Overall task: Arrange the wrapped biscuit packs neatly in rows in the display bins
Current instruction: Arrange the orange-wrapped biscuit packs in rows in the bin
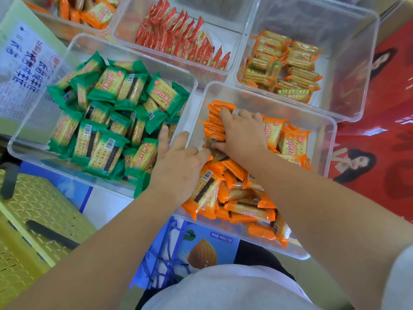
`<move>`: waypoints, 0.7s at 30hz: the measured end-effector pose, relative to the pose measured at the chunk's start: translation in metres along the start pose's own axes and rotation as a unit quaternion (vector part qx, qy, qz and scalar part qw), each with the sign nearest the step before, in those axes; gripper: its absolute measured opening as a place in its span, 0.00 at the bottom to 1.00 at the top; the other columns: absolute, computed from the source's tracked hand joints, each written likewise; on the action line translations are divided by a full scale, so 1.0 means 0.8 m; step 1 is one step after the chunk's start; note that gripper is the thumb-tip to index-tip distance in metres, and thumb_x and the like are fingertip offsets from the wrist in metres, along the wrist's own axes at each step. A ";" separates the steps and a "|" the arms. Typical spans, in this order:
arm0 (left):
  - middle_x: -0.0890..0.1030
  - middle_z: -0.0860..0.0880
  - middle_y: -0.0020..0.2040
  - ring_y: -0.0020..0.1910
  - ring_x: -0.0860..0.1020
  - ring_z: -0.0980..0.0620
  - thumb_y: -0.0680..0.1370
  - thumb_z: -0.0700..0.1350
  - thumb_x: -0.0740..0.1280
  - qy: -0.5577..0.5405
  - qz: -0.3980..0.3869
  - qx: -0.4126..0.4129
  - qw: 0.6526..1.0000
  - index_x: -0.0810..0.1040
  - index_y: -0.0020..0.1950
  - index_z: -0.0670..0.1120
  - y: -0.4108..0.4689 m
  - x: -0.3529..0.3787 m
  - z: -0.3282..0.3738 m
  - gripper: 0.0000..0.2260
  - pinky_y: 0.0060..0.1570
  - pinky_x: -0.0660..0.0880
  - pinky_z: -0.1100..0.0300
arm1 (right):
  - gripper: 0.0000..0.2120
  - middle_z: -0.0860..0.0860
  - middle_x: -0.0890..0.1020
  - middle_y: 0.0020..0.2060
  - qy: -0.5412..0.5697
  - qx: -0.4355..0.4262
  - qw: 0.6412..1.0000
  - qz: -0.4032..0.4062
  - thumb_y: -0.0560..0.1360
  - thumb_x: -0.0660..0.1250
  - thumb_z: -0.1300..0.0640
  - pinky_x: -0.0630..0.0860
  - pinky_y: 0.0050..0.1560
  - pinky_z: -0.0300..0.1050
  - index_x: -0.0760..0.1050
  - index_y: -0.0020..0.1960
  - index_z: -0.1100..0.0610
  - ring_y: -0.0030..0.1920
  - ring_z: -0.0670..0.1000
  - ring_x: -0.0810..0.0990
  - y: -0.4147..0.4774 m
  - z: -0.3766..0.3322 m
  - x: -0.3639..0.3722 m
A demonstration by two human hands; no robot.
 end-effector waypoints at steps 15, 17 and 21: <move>0.71 0.54 0.41 0.56 0.70 0.48 0.77 0.41 0.62 0.099 -0.075 0.105 0.987 0.72 0.44 0.54 0.079 0.004 0.025 0.07 0.61 0.61 0.47 | 0.07 0.51 0.80 0.48 0.180 -0.039 0.982 -0.030 0.71 0.72 0.55 0.75 0.53 0.56 0.81 0.49 0.54 0.55 0.58 0.76 -0.046 0.025 -0.010; 0.72 0.53 0.41 0.54 0.71 0.48 0.76 0.41 0.64 0.111 -0.082 0.097 0.986 0.74 0.44 0.53 0.089 0.006 0.024 0.06 0.61 0.61 0.46 | 0.09 0.49 0.83 0.50 0.147 -0.066 0.984 -0.074 0.74 0.66 0.54 0.73 0.56 0.55 0.82 0.52 0.51 0.56 0.56 0.77 -0.055 0.019 0.001; 0.75 0.52 0.41 0.54 0.72 0.47 0.75 0.45 0.69 0.113 -0.089 0.097 0.985 0.69 0.42 0.53 0.103 0.004 0.026 0.08 0.63 0.61 0.45 | 0.18 0.45 0.81 0.60 0.117 -0.100 0.977 -0.149 0.78 0.57 0.47 0.64 0.67 0.52 0.80 0.61 0.47 0.63 0.53 0.73 -0.069 0.011 0.015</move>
Point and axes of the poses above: each hand's wrist, its own y-axis towards the middle knuckle, its own x-axis out of the palm, z = x × y, the point moved 10 cm from there along y, towards the middle knuckle
